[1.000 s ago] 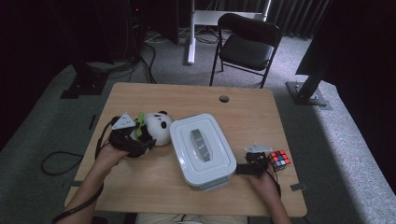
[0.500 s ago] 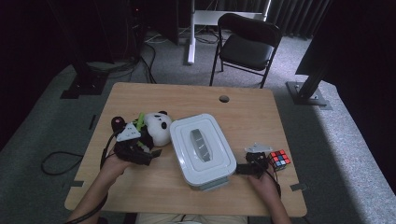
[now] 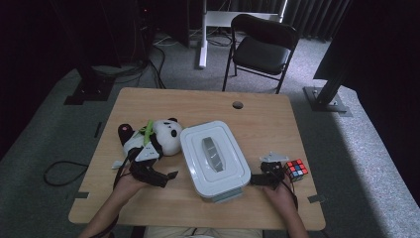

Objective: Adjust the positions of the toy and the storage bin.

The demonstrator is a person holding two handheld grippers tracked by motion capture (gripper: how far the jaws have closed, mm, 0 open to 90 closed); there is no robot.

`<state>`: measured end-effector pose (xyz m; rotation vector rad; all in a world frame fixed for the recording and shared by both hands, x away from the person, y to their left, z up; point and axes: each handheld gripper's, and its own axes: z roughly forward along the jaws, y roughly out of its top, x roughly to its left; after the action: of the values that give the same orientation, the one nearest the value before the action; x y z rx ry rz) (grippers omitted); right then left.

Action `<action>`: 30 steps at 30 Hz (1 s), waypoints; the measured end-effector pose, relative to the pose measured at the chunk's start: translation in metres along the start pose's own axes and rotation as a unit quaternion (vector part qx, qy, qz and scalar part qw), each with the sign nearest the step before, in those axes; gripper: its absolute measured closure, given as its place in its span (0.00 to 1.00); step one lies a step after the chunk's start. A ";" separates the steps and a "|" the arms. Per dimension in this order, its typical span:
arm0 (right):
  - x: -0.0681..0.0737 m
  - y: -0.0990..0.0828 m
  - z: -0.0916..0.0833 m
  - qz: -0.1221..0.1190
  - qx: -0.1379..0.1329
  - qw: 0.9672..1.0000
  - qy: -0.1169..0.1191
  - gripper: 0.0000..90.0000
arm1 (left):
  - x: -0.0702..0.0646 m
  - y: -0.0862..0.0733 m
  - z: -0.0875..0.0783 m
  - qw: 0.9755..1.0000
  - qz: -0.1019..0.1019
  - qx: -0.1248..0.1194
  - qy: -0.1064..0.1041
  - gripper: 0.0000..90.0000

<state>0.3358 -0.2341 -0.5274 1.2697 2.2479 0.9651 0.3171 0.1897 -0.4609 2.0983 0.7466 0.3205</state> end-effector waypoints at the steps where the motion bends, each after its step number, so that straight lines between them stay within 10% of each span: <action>1: 0.000 0.000 0.000 0.000 0.000 1.000 0.000 0.15 | 0.000 0.000 0.000 1.000 0.000 0.000 0.000 0.01; 30: 0.001 0.000 0.000 -0.005 0.000 1.000 0.004 0.14 | -0.012 -0.038 0.031 0.999 0.004 0.052 0.014 0.01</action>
<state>0.3351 -0.2338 -0.5274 1.2569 2.2572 0.9681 0.3072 0.1790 -0.5090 2.1983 0.7862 0.3225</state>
